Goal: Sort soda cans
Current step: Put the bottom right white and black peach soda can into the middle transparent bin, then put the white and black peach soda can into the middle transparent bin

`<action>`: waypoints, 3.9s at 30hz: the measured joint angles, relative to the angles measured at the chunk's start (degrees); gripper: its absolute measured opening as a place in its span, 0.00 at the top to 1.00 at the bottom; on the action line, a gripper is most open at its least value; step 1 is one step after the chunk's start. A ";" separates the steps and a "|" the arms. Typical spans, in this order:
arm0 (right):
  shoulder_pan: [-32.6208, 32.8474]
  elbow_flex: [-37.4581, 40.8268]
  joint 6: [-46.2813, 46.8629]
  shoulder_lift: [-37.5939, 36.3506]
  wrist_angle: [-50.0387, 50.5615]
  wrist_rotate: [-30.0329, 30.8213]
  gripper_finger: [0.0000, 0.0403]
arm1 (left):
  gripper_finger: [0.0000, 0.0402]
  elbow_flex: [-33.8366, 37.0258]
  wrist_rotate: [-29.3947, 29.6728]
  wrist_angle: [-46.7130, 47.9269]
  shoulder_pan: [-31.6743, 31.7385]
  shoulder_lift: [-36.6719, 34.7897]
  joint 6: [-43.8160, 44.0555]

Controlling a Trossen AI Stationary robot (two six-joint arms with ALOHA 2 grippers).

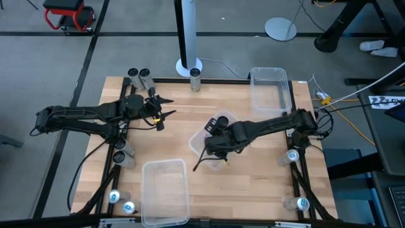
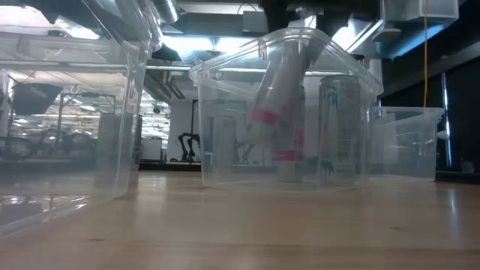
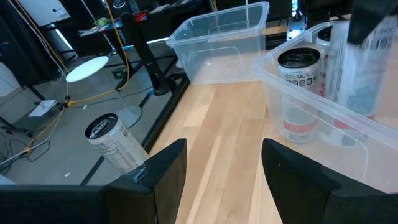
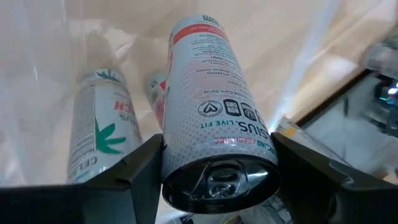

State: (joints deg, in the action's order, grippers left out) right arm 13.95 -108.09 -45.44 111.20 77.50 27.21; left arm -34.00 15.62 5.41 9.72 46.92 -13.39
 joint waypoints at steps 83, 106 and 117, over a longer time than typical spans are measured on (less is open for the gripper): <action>-22.64 84.87 -31.35 -69.27 -91.12 -35.80 0.68 | 0.51 8.96 -20.98 -2.51 17.49 -16.17 11.93; -22.62 84.87 -28.50 -69.25 -90.65 -35.77 0.67 | 0.51 8.96 -20.96 -2.58 17.49 -16.15 11.93; -22.60 84.85 -28.38 -68.94 -82.15 -35.36 0.67 | 0.51 8.96 -20.94 -2.59 17.49 -16.13 11.93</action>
State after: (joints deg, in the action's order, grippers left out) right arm -8.64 -23.24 -73.82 42.26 -4.65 -8.14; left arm -25.04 -5.32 2.82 27.20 30.79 -1.45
